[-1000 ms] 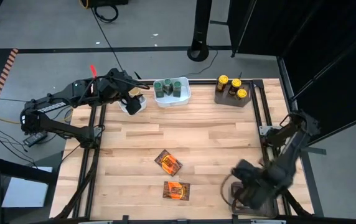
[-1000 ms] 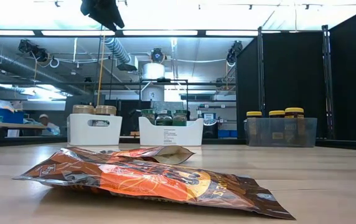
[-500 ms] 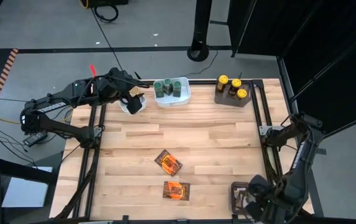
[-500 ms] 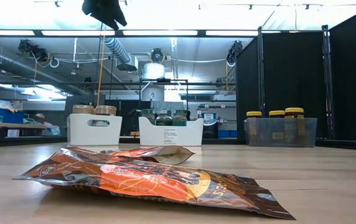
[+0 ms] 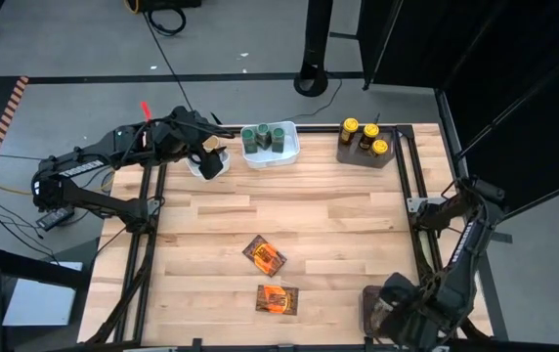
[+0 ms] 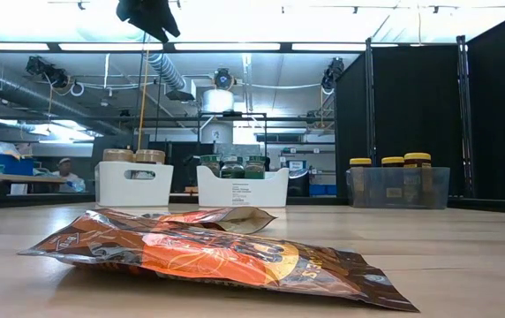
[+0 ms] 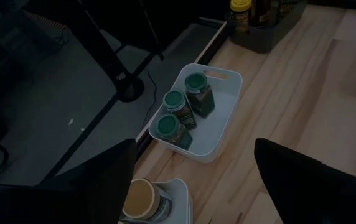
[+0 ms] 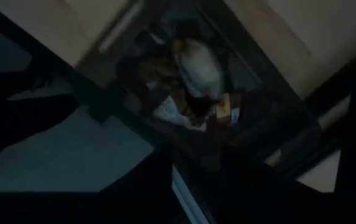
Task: Sort spices by type
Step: Put the top orange seasoning bag into the bottom black bin
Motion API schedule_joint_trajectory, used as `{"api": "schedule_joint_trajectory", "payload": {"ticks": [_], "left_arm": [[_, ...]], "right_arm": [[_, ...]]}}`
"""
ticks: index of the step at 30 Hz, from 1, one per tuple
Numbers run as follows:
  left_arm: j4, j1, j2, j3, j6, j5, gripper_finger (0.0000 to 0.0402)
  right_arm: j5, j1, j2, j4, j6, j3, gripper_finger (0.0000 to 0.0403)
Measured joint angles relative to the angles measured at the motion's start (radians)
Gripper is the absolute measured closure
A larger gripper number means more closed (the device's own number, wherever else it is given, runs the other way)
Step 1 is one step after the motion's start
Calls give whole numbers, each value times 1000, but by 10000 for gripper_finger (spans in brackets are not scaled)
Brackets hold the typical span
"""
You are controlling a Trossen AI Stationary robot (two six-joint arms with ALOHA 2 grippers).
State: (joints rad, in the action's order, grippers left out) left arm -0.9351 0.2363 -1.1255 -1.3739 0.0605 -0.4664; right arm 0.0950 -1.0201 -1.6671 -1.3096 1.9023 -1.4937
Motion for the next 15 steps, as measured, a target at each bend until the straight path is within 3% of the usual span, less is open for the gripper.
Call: {"api": "schedule_joint_trajectory", "payload": {"ticks": [4,7,11,15], "left_arm": [[0,0,0,0,0,0,69],[0,0,0,0,0,0,69],[0,0,0,0,3,0,69],[-1,0,0,0,3,0,69]], "right_arm": [[-90,50,0,16,-68,0,242],[-191,135,0,69,-205,0,228],[-329,304,0,157,-469,0,215],[-396,478,-11,313,-806,0,195]]}}
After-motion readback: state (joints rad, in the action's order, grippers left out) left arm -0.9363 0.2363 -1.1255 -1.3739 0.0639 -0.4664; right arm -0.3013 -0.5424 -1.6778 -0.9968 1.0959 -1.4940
